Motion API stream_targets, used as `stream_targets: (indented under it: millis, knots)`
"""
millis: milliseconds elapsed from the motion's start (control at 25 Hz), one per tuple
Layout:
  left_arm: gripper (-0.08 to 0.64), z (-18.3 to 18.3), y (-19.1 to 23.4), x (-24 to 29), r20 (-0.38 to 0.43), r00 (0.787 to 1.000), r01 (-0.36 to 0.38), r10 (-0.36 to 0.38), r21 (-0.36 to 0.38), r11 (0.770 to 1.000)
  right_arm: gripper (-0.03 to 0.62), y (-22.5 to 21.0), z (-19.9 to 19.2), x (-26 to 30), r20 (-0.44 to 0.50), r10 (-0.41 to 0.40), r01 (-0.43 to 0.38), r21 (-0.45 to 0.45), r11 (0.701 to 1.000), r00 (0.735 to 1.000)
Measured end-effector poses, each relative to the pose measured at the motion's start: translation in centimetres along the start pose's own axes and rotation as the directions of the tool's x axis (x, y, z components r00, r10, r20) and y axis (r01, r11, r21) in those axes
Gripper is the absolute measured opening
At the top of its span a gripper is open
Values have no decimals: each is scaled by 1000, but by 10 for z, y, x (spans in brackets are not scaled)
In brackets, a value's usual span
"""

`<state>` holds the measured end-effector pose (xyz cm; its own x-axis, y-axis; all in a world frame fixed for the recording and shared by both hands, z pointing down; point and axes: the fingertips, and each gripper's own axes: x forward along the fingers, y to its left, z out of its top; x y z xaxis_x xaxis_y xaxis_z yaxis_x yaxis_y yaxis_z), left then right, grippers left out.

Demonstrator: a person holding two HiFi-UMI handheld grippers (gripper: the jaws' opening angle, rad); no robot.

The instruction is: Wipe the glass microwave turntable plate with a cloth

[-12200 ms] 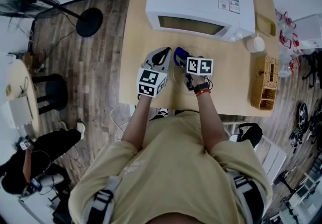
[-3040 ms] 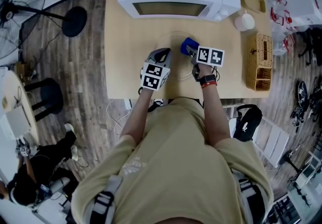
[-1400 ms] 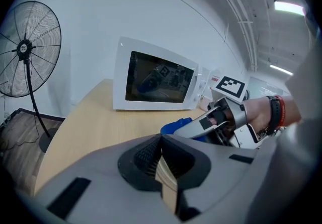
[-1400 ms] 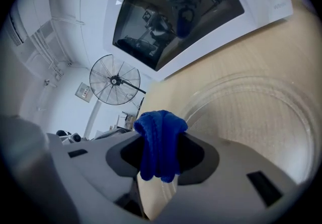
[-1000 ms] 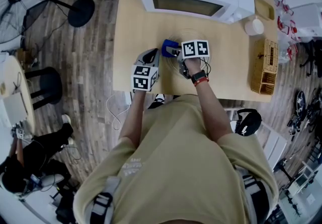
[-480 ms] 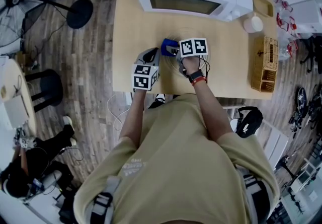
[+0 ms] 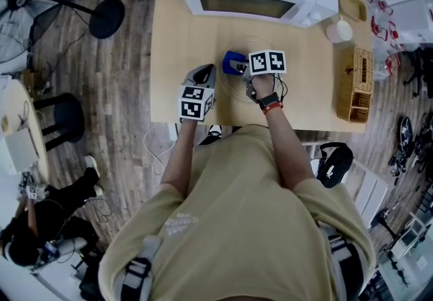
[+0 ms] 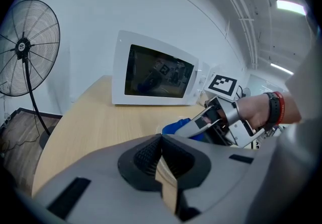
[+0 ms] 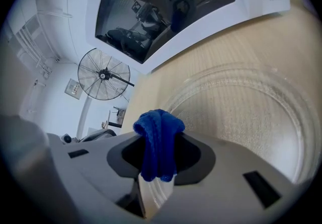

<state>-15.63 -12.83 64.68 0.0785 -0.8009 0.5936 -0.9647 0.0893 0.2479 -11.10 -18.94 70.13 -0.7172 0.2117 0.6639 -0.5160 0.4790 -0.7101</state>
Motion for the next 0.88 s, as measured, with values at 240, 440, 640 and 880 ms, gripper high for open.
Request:
stream_targets:
  millis: [240,440,640,880]
  knots:
    - [18,-2,-8,4,-8,1000,10,-10,8,1000,130,-11,0,-13,14,-10,9,22,1000,1000]
    - [18,-2,-17,7,-11,1000,27,-27,20,999,130,-18,1,-19,34,-23,22,25,999,999]
    - [18,-5,-24,9,-19,999,39,-39,27,999,130,-24,1,-24,45,-36,35,19,999,998]
    - [18,-5,-25,13,-24,999,48,-47,32,998,132,-32,4,-32,58,-45,43,30,999,997]
